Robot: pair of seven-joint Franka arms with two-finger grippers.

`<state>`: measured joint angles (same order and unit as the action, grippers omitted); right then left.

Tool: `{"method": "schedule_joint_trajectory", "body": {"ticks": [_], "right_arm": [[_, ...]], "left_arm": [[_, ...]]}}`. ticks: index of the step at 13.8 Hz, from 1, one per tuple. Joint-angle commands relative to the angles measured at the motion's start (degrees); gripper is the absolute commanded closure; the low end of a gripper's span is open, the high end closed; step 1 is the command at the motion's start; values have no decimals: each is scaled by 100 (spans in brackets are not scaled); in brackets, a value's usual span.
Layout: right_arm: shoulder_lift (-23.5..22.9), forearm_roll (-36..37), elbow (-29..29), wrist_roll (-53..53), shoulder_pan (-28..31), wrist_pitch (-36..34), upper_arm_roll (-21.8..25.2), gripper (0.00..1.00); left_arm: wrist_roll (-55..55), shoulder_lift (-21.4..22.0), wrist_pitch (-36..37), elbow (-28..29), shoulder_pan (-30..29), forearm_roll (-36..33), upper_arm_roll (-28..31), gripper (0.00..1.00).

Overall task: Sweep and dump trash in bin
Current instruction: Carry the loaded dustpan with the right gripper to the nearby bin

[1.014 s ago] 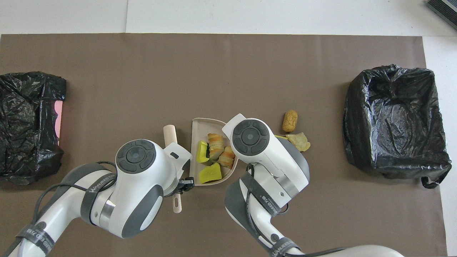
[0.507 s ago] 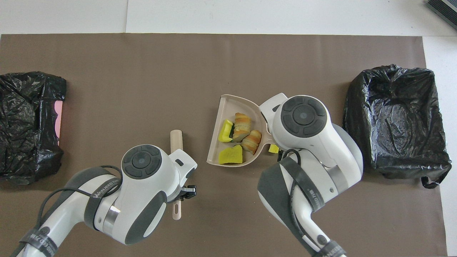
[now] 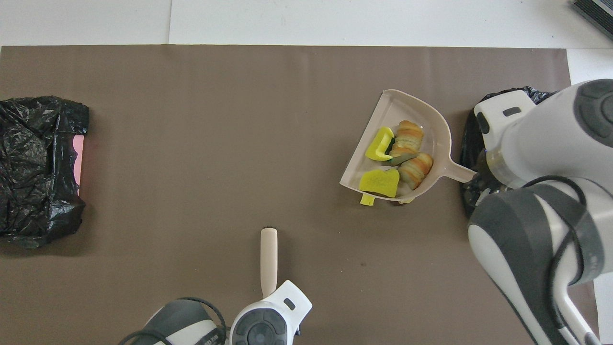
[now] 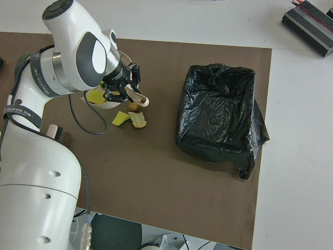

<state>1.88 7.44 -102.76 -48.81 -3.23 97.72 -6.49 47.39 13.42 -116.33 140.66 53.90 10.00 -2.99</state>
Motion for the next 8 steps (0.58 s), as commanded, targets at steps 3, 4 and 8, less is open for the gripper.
{"method": "schedule_joint_trajectory", "body": {"ticks": [3, 4, 8], "right_arm": [[67, -112, 107, -1880, 1243, -245, 358, 100], [58, -42, 98, -2443, 1541, -184, 385, 100], [67, 1027, 54, -3695, 2404, 490, 394, 100]], "left_arm": [[710, 152, -512, 339, 824, 19, 88, 100], [710, 144, -583, 339, 824, 132, 88, 100], [693, 91, -890, 331, 833, 501, 88, 100]]}}
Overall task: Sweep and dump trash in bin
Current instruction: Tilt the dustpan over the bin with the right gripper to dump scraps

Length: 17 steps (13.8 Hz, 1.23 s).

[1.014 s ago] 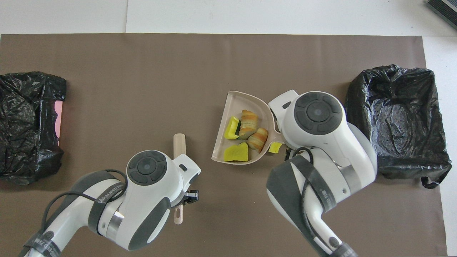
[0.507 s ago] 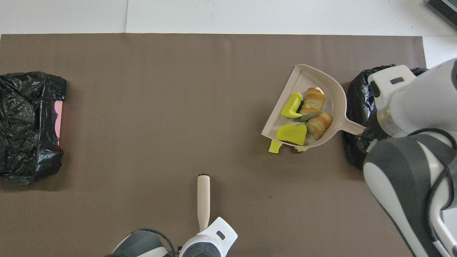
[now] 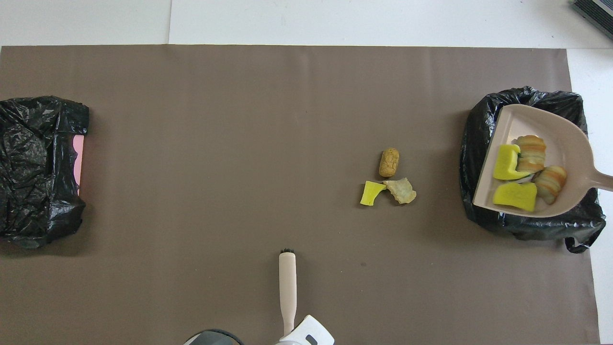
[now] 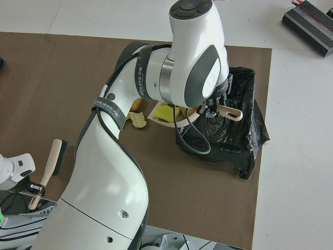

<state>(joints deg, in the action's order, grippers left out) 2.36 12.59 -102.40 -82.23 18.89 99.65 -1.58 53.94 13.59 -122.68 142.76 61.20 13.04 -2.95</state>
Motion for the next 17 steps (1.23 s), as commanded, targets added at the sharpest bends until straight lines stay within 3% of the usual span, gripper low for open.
{"method": "schedule_joint_trajectory", "body": {"ticks": [1, 3, 7, 9, 10, 11, 12, 13, 17], "right_arm": [[19, 804, -16, -442, 316, 544, -88, 100], [-34, 1358, -43, -460, 405, 950, -97, 100], [-25, 2711, -236, -469, 46, 1320, -141, 100], [-60, 3309, -411, -521, -69, 1390, -141, 100], [-52, 3425, -473, -687, -87, 1539, -141, 100], [-34, 3469, -517, -959, -113, 1592, -150, 100], [-34, 3609, -526, -1170, -192, 1671, -150, 100], [-51, 3880, -535, -1251, -306, 1681, -150, 100], [-8, 4260, -501, -1260, -482, 1462, -168, 100]], "left_arm": [[37, 4, -283, 129, 103, 199, 75, 100], [55, -154, -309, 138, 243, 207, 84, 100], [55, -278, -371, 138, 252, 216, 75, 100], [37, -322, -353, 138, 261, 216, 84, 94], [46, -409, -336, 138, 261, 216, 84, 79], [11, -419, -266, 94, 253, 216, 84, 45], [-50, -453, -257, 7, 200, 208, 101, 18], [-103, -454, -239, -177, 139, 190, 128, 0], [-1023, -489, 664, -1187, -879, -361, 145, 0]]}}
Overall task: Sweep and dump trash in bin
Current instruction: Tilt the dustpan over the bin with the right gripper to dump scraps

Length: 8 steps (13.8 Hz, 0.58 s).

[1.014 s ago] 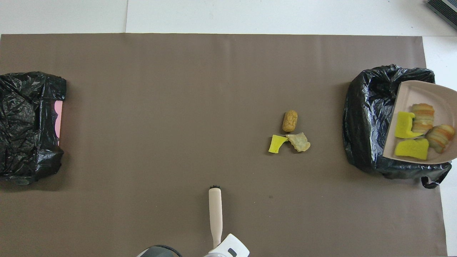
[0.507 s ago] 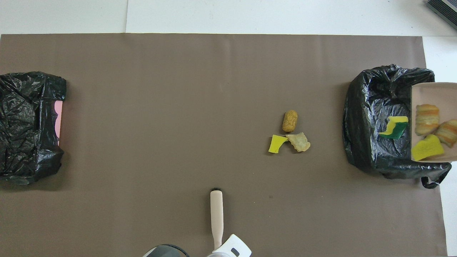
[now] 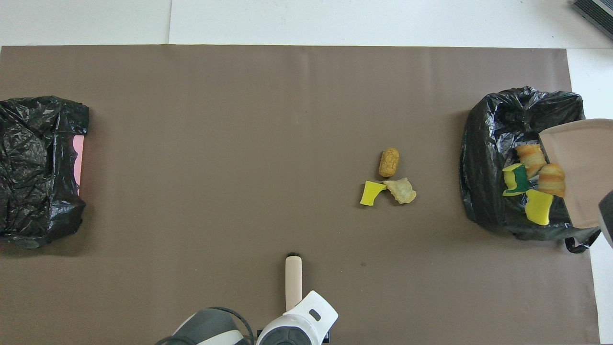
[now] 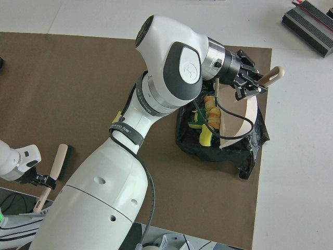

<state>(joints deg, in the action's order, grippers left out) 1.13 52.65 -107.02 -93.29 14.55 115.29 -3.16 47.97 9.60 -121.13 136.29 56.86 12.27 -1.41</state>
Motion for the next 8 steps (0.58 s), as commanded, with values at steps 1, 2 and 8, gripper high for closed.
{"method": "schedule_joint_trajectory", "body": {"ticks": [1, 2, 8], "right_arm": [[237, 202, 6, -84, -58, -303, -18, 100], [430, 132, 41, -14, -84, -523, -27, 100], [800, -1227, 323, 2258, -1085, -2650, -387, 100]], "left_arm": [[-829, -90, 590, -829, -865, -583, -8, 0], [-1190, -82, 652, -1093, -1156, -716, -8, 0], [-3187, -704, 2003, -3587, -2950, -1368, -8, 0]]}}
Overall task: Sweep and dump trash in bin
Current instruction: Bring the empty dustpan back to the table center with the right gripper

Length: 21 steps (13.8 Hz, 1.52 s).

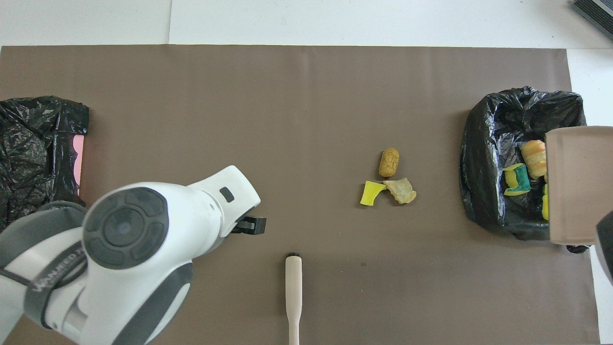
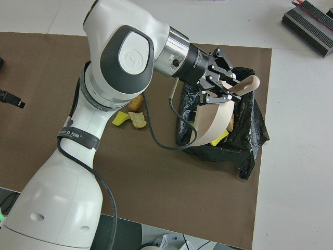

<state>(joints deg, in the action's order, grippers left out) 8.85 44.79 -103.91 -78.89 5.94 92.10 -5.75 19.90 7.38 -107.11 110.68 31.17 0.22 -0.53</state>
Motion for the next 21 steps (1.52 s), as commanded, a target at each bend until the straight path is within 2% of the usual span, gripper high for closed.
{"method": "schedule_joint_trajectory", "body": {"ticks": [1, 3, 5, 7, 10, 13, 16, 21], "right_arm": [[73, -1184, -41, 1310, -259, -411, -137, 100], [108, -2023, -51, 2277, -356, -412, -233, 100], [38, -2446, -7, 3235, -584, -395, -426, 100], [-207, -3060, 54, 4447, -891, -316, -436, 100], [-760, -3703, 353, 6179, -1348, 52, -436, 100], [-1593, -4643, 783, 8075, -1787, 675, -436, 100], [-2578, -4716, 1231, 10099, -2368, 1599, -436, 100], [-4019, -4584, 2329, 11675, -3053, 2284, -410, 100]], "left_arm": [[-520, -544, 795, -1431, -549, -162, -96, 0], [-609, -589, 1103, -1969, -935, -145, -79, 0], [-889, -580, 1542, -2339, -1287, -48, -52, 0], [-1503, -589, 2086, -2787, -1533, -92, -44, 0], [-2076, -563, 2571, -2947, -1903, -92, -17, 0], [-2612, -571, 3028, -3123, -2246, -100, 18, 0], [-2745, -598, 3178, -3236, -2465, -66, 36, 0], [-2763, -501, 3065, -3184, -2493, -118, 114, 0]]}}
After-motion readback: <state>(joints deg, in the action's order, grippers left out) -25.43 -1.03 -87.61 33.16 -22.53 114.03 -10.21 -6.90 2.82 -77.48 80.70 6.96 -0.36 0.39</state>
